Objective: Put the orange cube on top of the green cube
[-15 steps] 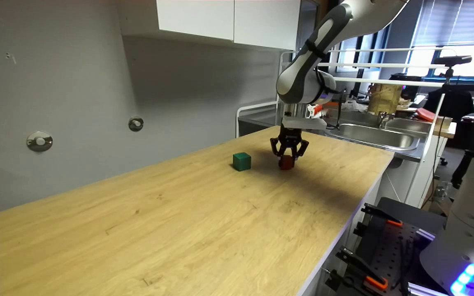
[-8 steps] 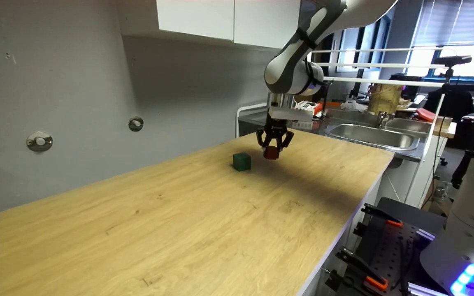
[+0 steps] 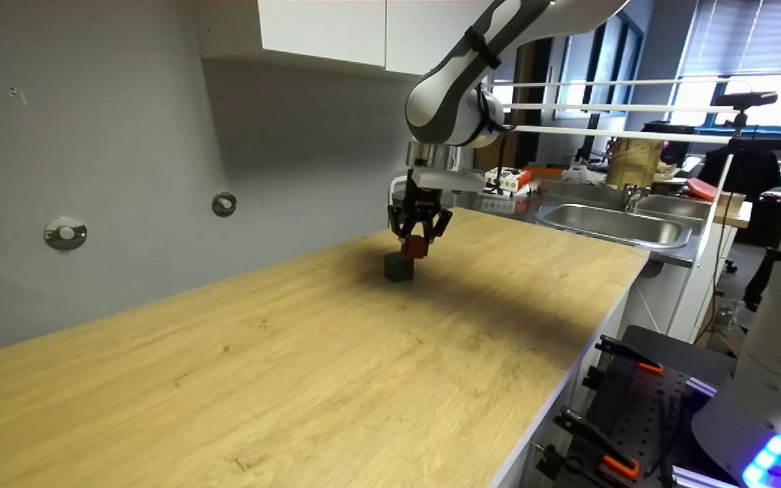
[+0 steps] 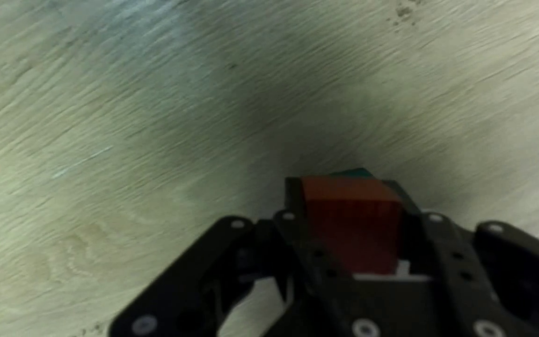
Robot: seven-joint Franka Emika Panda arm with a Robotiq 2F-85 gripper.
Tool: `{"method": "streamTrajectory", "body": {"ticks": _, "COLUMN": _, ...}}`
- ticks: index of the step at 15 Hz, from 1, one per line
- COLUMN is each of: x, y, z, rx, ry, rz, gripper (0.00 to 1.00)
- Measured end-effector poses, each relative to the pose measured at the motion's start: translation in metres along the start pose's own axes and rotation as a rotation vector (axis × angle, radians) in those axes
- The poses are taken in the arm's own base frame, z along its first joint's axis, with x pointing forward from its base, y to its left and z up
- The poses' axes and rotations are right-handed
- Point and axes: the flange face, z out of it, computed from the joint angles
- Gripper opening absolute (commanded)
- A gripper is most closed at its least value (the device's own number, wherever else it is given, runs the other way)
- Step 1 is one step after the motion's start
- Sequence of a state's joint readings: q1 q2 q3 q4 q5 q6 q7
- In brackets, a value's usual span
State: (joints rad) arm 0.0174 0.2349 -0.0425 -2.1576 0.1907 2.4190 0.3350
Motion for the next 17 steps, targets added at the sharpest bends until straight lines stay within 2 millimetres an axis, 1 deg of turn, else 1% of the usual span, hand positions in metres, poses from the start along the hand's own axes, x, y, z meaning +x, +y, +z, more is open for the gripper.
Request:
{"method": "streamTrajectory", "body": {"ticks": 4, "x": 0.004, "y": -0.017, "z": 0.004, "rx": -0.013, "ry": -0.004, "rz": -0.038, "gripper": 0.19}}
{"method": "streamTrajectory", "body": {"ticks": 8, "x": 0.013, "y": -0.024, "z": 0.007, "rx": -0.029, "ry": -0.009, "rz": -0.058, "gripper": 0.19}}
{"method": "streamTrajectory", "body": {"ticks": 9, "x": 0.015, "y": -0.025, "z": 0.008, "rx": -0.033, "ry": -0.010, "rz": -0.062, "gripper": 0.61}}
{"method": "streamTrajectory", "body": {"ticks": 10, "x": 0.018, "y": -0.026, "z": 0.008, "rx": -0.035, "ry": -0.010, "rz": -0.064, "gripper": 0.70}}
{"method": "streamTrajectory", "body": {"ticks": 11, "x": 0.019, "y": -0.027, "z": 0.009, "rx": -0.037, "ry": -0.011, "rz": -0.066, "gripper": 0.74}}
{"method": "streamTrajectory", "body": {"ticks": 12, "x": 0.021, "y": -0.028, "z": 0.009, "rx": -0.039, "ry": -0.011, "rz": -0.067, "gripper": 0.81}}
{"method": "streamTrajectory", "body": {"ticks": 13, "x": 0.022, "y": -0.028, "z": 0.010, "rx": -0.041, "ry": -0.013, "rz": -0.068, "gripper": 0.91}}
{"method": "streamTrajectory", "body": {"ticks": 14, "x": 0.023, "y": -0.028, "z": 0.010, "rx": -0.044, "ry": -0.015, "rz": -0.070, "gripper": 0.97}}
{"method": "streamTrajectory", "body": {"ticks": 15, "x": 0.024, "y": -0.028, "z": 0.011, "rx": -0.047, "ry": -0.019, "rz": -0.070, "gripper": 1.00}}
{"method": "streamTrajectory", "body": {"ticks": 17, "x": 0.026, "y": -0.028, "z": 0.011, "rx": -0.054, "ry": -0.023, "rz": -0.072, "gripper": 1.00}}
